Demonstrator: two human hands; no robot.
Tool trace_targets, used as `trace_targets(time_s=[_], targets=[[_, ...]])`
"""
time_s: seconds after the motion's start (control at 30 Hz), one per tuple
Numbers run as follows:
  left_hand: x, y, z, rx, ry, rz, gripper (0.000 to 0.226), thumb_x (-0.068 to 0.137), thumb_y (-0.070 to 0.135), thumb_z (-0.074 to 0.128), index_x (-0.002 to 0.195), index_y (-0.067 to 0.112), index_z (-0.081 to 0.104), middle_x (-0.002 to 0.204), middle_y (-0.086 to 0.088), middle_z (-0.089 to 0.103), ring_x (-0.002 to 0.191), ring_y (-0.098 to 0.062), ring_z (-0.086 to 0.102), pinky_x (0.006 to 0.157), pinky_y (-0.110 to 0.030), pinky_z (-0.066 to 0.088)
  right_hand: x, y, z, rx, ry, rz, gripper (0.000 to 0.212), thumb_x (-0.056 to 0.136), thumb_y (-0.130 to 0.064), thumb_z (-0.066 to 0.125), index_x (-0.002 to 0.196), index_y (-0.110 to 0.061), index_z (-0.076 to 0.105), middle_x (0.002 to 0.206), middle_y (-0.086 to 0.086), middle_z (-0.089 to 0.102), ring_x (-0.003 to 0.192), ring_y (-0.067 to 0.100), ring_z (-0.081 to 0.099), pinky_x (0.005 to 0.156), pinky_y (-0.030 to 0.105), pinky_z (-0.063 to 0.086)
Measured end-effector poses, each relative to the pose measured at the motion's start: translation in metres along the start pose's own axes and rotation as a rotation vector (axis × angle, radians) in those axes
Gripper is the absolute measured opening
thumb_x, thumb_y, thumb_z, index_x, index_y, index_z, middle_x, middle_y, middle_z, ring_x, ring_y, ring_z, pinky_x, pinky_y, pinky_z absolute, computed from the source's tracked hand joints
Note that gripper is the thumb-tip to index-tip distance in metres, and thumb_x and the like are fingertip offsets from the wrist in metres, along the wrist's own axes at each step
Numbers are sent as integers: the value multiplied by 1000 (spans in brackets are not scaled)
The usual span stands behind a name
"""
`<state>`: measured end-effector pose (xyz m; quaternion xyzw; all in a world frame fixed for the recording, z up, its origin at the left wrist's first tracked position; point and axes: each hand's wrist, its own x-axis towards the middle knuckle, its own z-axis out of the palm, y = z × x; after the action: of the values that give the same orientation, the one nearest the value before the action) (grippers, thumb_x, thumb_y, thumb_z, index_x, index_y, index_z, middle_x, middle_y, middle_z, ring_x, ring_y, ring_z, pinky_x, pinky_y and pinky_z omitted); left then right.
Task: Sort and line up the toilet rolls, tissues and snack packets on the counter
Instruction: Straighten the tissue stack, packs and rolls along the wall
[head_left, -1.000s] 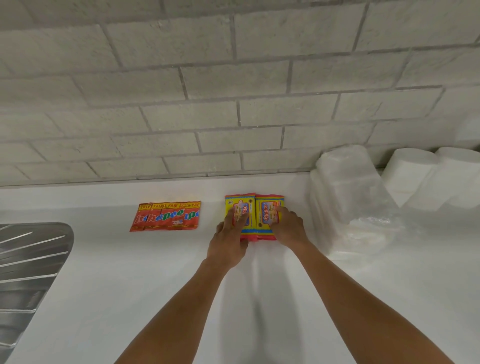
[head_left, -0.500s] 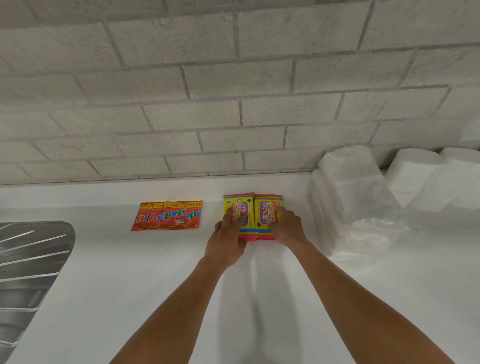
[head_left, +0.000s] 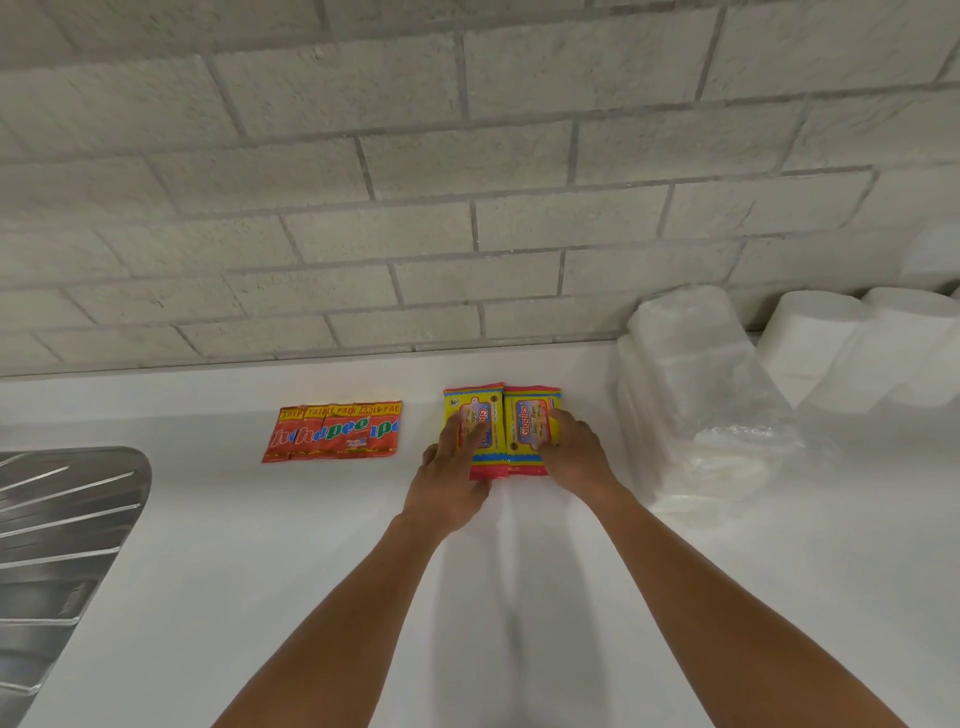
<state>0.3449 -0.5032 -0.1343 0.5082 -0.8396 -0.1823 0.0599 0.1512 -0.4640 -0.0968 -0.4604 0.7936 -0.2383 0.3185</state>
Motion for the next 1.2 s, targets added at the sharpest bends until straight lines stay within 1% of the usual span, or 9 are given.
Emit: trace_targets(time_s=[0.07, 0.23, 0.37, 0.5, 0.6, 0.77, 1.0, 1.13, 1.2], targets=[[-3, 1, -2, -2, -12, -14, 82, 94, 44, 60, 157, 38, 9, 167, -1, 1, 147, -29, 29, 113, -45, 38, -3, 3, -1, 5, 0, 6, 54, 92, -22, 56, 144, -23, 43, 123, 10, 57, 117, 31, 56, 100, 45, 49], [-10, 6, -5, 1, -22, -32, 77, 98, 45, 54, 158, 36, 8, 167, -1, 0, 146, -29, 30, 113, -43, 38, -7, 4, -5, -11, -10, 12, 48, 89, -14, 50, 136, -21, 50, 122, 10, 60, 113, 30, 56, 96, 38, 47], [-14, 9, -10, -6, -41, -46, 77, 98, 44, 54, 158, 38, 6, 167, 2, -4, 147, -29, 27, 112, -42, 38, -8, 8, -4, -18, -19, 0, 50, 88, -18, 52, 138, -22, 49, 122, 10, 59, 115, 30, 56, 96, 37, 47], [-21, 17, -18, -16, -43, -61, 76, 98, 44, 54, 157, 38, 7, 167, 5, -6, 148, -29, 23, 112, -41, 38, -23, 8, -10, -22, -17, -47, 51, 91, -15, 54, 142, -17, 46, 127, 12, 57, 120, 30, 53, 98, 34, 44], [-30, 24, -24, -23, -30, -66, 76, 98, 44, 55, 158, 37, 9, 167, 7, -6, 149, -29, 21, 111, -43, 39, -38, 9, -16, -34, -21, -66, 53, 94, -14, 55, 145, -14, 42, 132, 16, 53, 125, 31, 51, 101, 32, 41], [-46, 35, -35, -52, 27, -45, 77, 96, 45, 57, 158, 36, 13, 167, 6, -3, 149, -31, 20, 109, -47, 41, -70, 12, -31, -7, 0, -123, 55, 96, -19, 58, 147, -17, 40, 140, 16, 48, 129, 30, 50, 102, 30, 40], [-74, 65, -45, -149, 124, 37, 78, 94, 46, 59, 158, 34, 15, 167, 5, 0, 152, -29, 15, 114, -47, 34, -117, 22, -58, 76, 45, -182, 66, 96, -31, 60, 154, -21, 30, 155, 8, 38, 141, 24, 40, 112, 32, 34], [-87, 91, -48, -205, 170, 116, 80, 93, 45, 61, 158, 33, 16, 168, 3, 2, 154, -21, 5, 120, -48, 26, -142, 28, -78, 149, 83, -216, 65, 96, -32, 61, 153, -27, 33, 152, 4, 41, 138, 23, 43, 112, 35, 39], [-96, 109, -51, -239, 177, 136, 80, 94, 43, 62, 158, 35, 15, 167, 6, 2, 154, -15, 0, 119, -43, 23, -153, 33, -91, 170, 112, -239, 64, 95, -33, 63, 152, -27, 35, 149, 3, 44, 135, 21, 45, 111, 37, 40]])
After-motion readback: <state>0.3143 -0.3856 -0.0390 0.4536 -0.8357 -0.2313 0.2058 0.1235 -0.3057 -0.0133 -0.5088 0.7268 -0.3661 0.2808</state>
